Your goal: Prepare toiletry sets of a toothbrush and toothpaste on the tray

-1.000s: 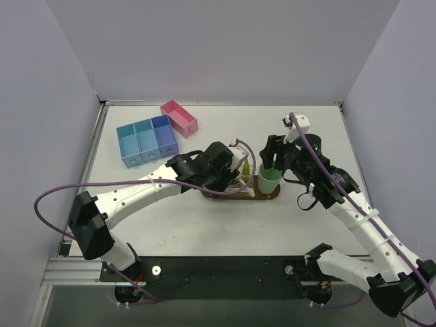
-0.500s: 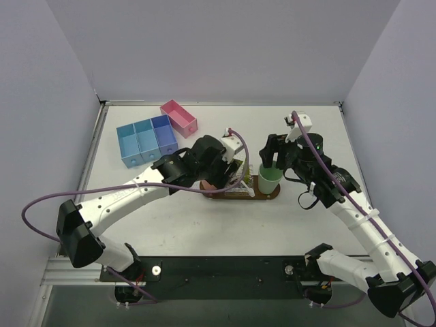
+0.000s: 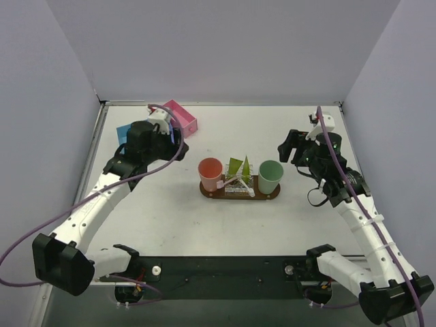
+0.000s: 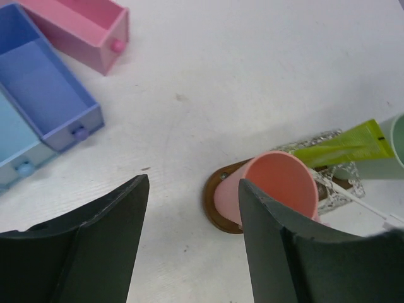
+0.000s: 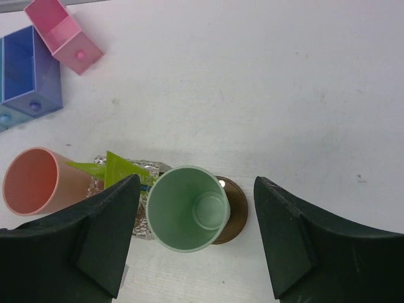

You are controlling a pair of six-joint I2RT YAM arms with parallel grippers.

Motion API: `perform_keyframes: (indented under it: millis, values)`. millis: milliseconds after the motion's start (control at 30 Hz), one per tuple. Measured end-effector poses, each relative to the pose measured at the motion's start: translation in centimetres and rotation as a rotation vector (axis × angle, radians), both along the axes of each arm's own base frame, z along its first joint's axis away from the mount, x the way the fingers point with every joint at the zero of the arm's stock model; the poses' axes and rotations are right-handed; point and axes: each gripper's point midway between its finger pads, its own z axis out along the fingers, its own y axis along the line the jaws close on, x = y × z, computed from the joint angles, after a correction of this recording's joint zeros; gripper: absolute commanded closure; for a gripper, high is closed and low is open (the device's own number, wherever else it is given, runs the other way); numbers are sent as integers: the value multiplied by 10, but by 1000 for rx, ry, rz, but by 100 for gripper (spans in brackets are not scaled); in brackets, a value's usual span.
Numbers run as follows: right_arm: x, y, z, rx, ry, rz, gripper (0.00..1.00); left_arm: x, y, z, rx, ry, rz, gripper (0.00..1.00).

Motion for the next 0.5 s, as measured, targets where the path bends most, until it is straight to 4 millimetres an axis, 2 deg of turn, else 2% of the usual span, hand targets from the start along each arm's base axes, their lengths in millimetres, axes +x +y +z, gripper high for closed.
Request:
perform_keyframes:
  millis: [33,133,300,500]
  values:
    - [-1,-5,2,0,-7,-17,33,4,16,1,-20,-14,43,28]
    - [-5,-17,12,-3,-46,-60,32,4,48,8,-50,-65,123,12]
    - [-16,-34,31,-11,-124,-132,32,-14,70,39,-86,-231,183,10]
    - [-21,-47,30,-34,-147,-185,32,-21,94,68,-101,-360,295,9]
